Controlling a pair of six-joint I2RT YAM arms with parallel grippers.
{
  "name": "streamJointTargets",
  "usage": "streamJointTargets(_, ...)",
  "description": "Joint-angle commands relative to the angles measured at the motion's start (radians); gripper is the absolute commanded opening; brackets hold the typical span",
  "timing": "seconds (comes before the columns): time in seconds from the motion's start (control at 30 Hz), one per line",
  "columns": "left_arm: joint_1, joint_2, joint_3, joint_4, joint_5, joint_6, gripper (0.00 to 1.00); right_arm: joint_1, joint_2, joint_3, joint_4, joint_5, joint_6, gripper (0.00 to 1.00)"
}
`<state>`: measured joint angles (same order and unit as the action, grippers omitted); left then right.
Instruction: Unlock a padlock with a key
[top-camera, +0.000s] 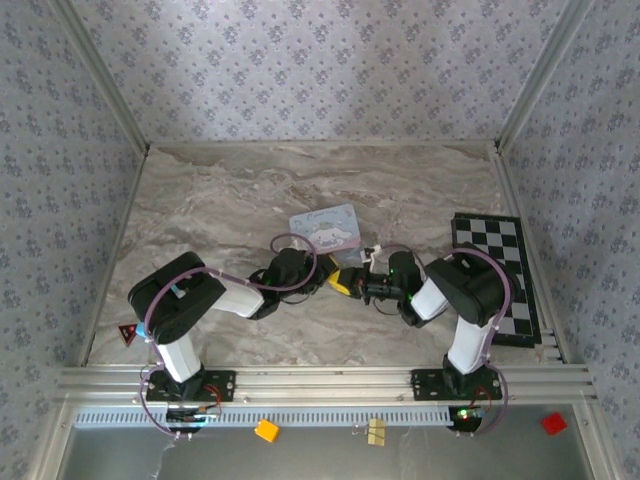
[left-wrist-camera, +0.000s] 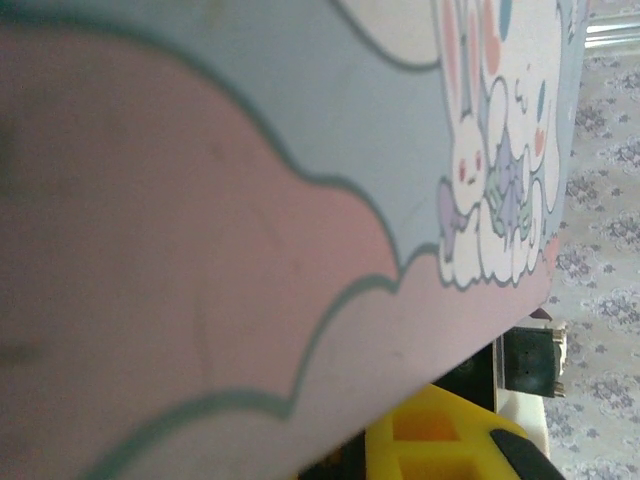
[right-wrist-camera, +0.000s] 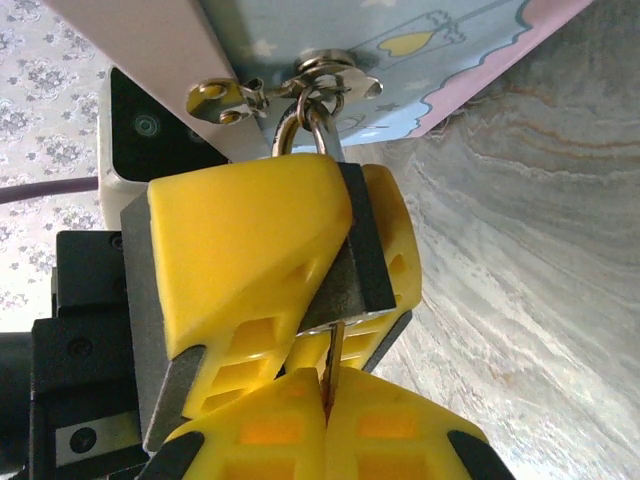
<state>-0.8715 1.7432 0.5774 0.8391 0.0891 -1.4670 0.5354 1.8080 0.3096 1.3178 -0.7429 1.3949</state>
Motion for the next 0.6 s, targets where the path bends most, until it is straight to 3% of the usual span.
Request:
streamJointTargets(0.0,-0.050,-0.030,0.002,0.055,0.175,-0.027,0.00,-0.049,0.001,0.001,0.027,0.082,-0.042,0.00)
streamJointTargets(0.57,-0.037,-0.070,-0.021,0.030,0.151,-0.023,0.00,-0.099,-0.018,-0.025,-0.018,0.086,-0.065,0.00)
